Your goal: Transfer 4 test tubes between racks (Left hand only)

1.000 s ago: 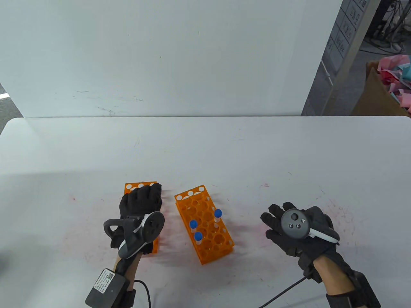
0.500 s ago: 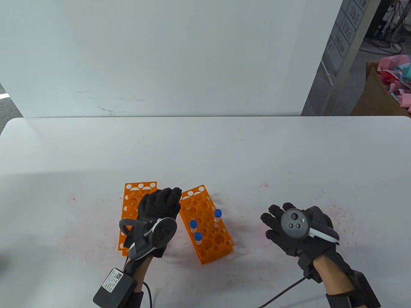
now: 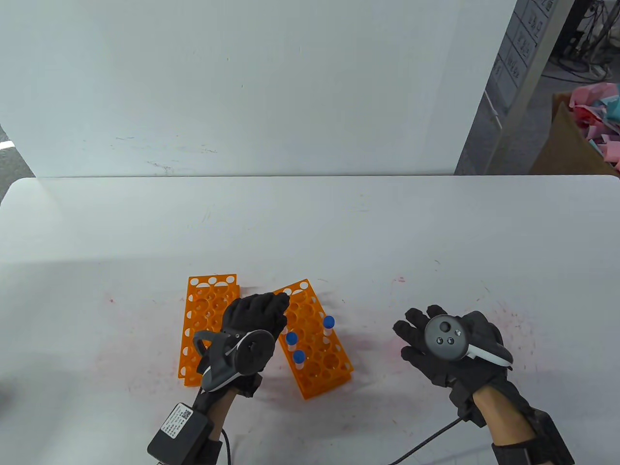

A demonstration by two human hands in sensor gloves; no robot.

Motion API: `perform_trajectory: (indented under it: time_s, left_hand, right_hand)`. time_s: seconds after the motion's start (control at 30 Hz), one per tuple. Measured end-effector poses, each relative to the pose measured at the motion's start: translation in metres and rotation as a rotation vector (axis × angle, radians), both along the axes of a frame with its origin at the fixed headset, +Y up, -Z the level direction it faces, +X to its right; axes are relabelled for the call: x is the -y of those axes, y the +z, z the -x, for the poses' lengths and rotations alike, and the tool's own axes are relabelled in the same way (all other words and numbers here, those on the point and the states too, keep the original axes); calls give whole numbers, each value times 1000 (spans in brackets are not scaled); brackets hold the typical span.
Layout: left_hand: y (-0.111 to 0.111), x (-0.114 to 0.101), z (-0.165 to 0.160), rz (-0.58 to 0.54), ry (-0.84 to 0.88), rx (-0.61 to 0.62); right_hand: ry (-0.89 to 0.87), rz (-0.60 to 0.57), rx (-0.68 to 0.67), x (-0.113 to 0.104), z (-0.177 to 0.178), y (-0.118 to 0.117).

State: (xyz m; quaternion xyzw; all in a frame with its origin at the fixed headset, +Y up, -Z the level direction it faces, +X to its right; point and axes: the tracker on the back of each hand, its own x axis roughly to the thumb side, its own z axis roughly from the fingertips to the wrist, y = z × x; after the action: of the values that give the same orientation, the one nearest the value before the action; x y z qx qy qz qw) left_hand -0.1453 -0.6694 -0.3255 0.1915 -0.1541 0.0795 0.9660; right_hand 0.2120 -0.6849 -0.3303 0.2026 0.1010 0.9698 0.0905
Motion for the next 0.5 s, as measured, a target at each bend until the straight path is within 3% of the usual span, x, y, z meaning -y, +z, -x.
perform_trajectory:
  time_s: [0.5]
  left_hand:
    - [-8, 17, -16, 110, -75, -5]
  right_hand:
    - [-6, -14, -6, -1, -1, 0]
